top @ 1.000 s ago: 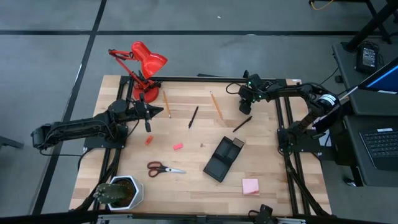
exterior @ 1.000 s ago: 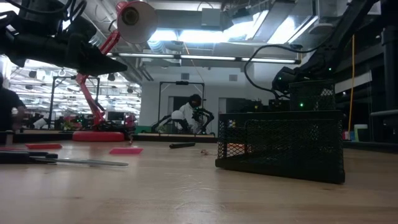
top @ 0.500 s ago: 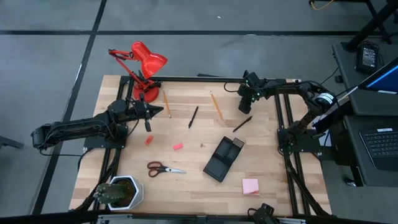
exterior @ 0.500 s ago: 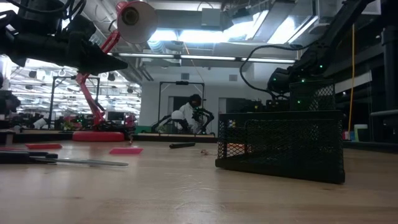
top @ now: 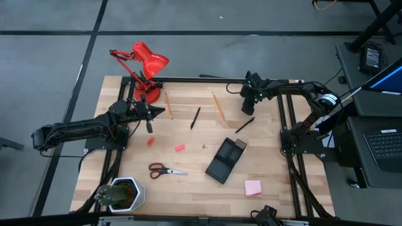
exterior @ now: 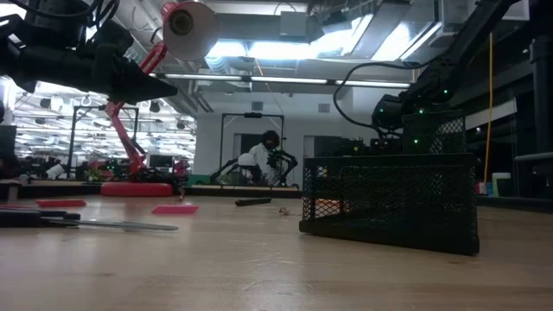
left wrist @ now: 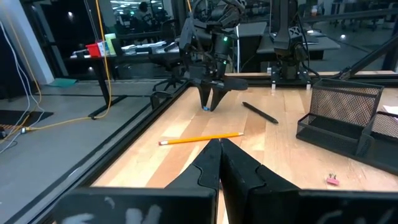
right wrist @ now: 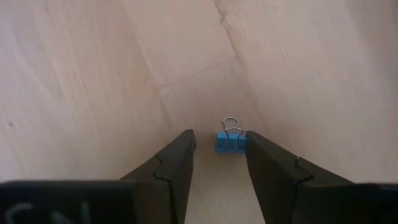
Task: Pick and place office supplies into organizer
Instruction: Put the blue binder clip into the desk organizer
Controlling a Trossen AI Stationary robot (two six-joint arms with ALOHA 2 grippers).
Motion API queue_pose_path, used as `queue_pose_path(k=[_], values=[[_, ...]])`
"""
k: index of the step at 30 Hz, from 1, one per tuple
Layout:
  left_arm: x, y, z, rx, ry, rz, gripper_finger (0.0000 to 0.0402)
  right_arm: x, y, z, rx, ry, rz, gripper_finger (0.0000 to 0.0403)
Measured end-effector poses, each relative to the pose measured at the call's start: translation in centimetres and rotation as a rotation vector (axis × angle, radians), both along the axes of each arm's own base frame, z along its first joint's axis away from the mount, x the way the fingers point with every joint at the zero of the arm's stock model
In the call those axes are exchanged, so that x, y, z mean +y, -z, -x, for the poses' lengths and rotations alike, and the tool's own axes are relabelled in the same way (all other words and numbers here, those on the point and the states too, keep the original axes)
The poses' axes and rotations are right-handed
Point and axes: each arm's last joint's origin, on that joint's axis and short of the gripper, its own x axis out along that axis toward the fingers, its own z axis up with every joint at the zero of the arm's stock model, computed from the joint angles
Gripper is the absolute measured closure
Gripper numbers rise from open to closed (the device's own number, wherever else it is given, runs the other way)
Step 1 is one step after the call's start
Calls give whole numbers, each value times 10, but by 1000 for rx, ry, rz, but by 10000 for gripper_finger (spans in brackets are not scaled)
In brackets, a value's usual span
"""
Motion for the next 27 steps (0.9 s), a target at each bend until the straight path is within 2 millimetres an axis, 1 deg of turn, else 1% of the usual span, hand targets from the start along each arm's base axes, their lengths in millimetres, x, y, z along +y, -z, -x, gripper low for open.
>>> queue_pose_path(k=[3,11,15,18,23,27], values=[[0,0,0,0,0,1,398,0,0,0,1,-6,3,266],[0,0,0,0,0,0,398,0,0,0,-2,-8,3,327],[0,0,0,0,0,0,398,0,-1,0,-3,-8,5,349],[0,0,0,0,0,0,398,0,-1,0,-5,-7,7,351],[0,0,0,0,0,0,398,-1,-1,-1,-14,16,3,337],[0,0,0,0,0,0,398,-1,-1,-1,-20,17,-2,344]])
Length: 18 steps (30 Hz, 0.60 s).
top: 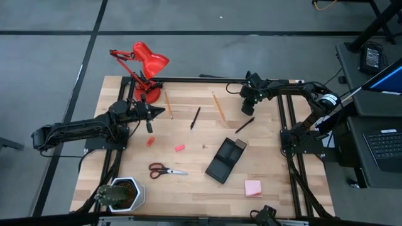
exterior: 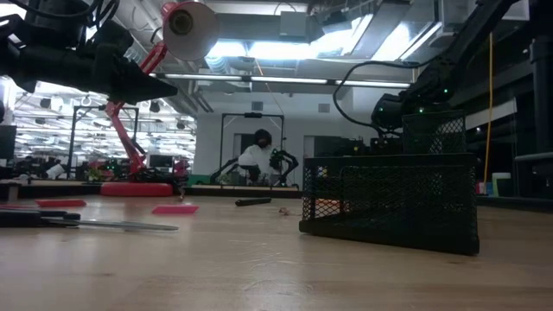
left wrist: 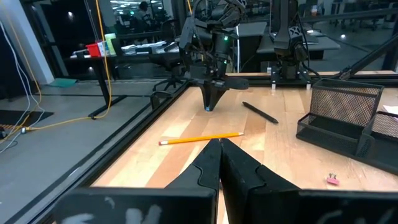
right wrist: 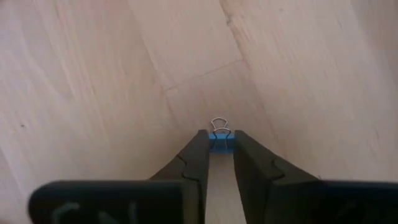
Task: Pick and place office supplies into organizer
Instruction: Put the blue binder clip into the desk organizer
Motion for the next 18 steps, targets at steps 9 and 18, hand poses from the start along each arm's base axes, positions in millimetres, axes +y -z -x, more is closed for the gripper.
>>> queue_pose_path(k=[9,18], values=[[0,0,0,0,0,0,398,0,0,-1,-16,42,-11,352],[0,0,0,0,0,0,398,0,0,-1,-19,48,-15,353]])
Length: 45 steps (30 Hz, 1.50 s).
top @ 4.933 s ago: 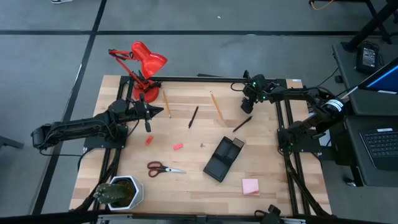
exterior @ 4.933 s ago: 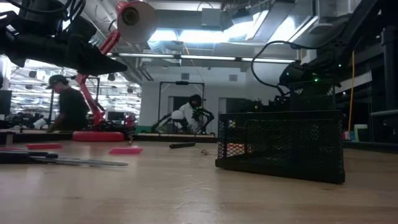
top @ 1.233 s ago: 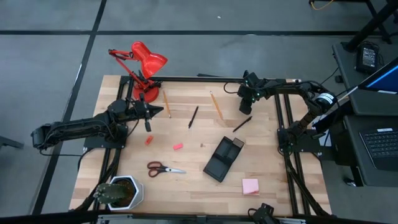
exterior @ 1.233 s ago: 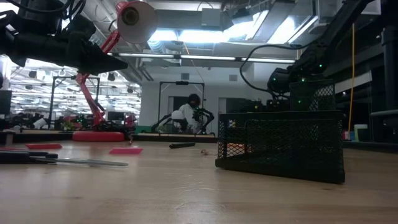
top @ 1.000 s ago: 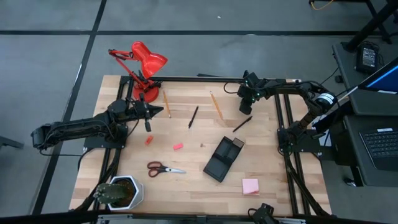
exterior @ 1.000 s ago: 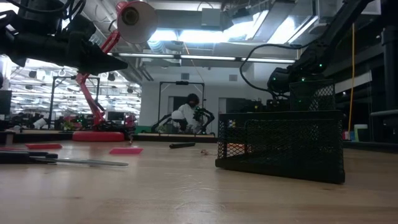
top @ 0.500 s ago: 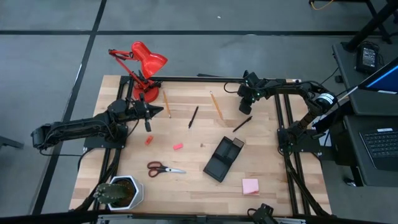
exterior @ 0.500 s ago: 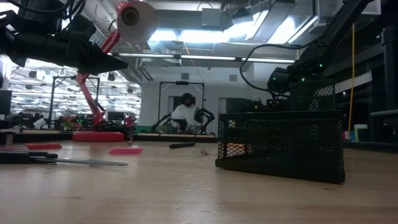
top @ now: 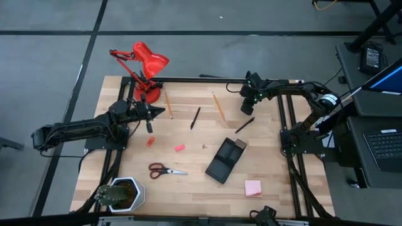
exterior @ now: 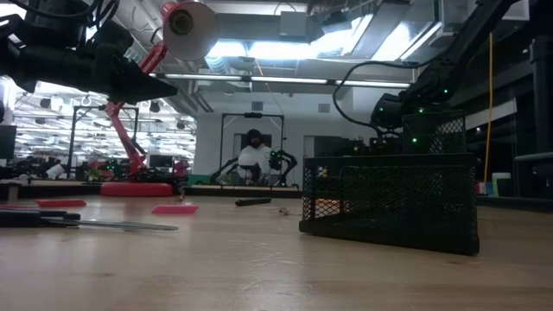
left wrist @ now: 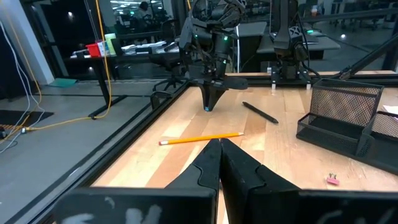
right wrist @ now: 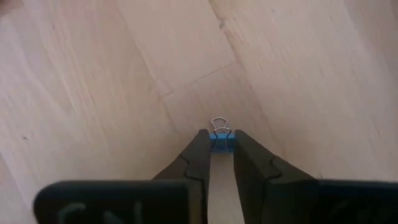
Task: Pick and place office supplies into organizer
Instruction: Put the blue binder clip into the desk organizer
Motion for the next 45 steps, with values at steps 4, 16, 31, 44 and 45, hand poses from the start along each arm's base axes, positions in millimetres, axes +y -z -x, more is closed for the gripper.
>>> queue_pose_path(k=[4,16,31,44,45], values=[[0,0,0,0,0,0,398,-1,-3,-2,-7,37,-20,352],[0,0,0,0,-1,0,398,1,-28,-28,-10,-27,-21,351],[0,0,0,1,-1,-1,398,32,-83,-76,13,-106,-90,350],[0,0,0,0,0,-1,398,106,-112,-112,86,-172,-125,350],[0,0,0,0,0,-1,398,113,-113,-114,90,-173,-125,350]])
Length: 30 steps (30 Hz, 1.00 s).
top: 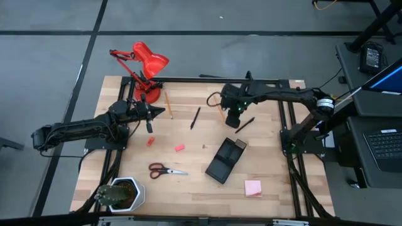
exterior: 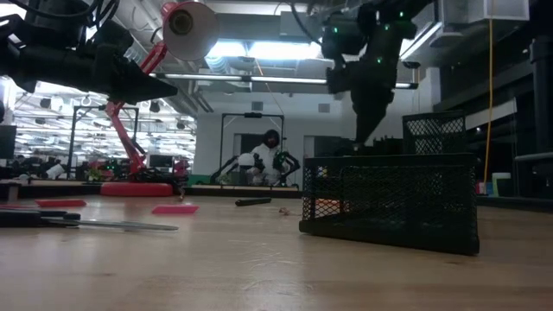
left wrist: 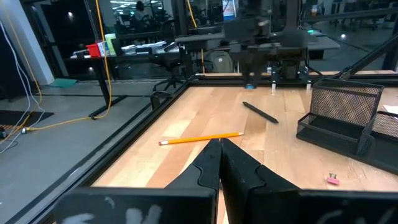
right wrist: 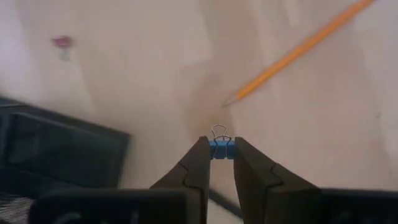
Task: Pick and place office supplies into organizer
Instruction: Put the blue binder clip into the desk organizer
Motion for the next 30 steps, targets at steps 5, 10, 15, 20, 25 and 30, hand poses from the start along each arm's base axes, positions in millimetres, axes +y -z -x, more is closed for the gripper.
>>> queue_pose_path(k=[5,10,15,20,25,30], values=[[0,0,0,0,1,0,398,31,-4,-10,-13,-20,-12,350],[0,0,0,-2,0,4,398,57,-4,-13,-9,-6,-43,350],[0,0,0,-3,0,9,398,75,-4,-15,-8,5,-69,350],[0,0,0,-16,-3,46,398,89,-5,-16,-13,8,-131,350],[0,-3,0,-41,-2,31,398,99,-5,-17,-22,3,-143,350],[0,-3,0,-53,-3,42,398,102,-6,-19,-36,26,-183,350]])
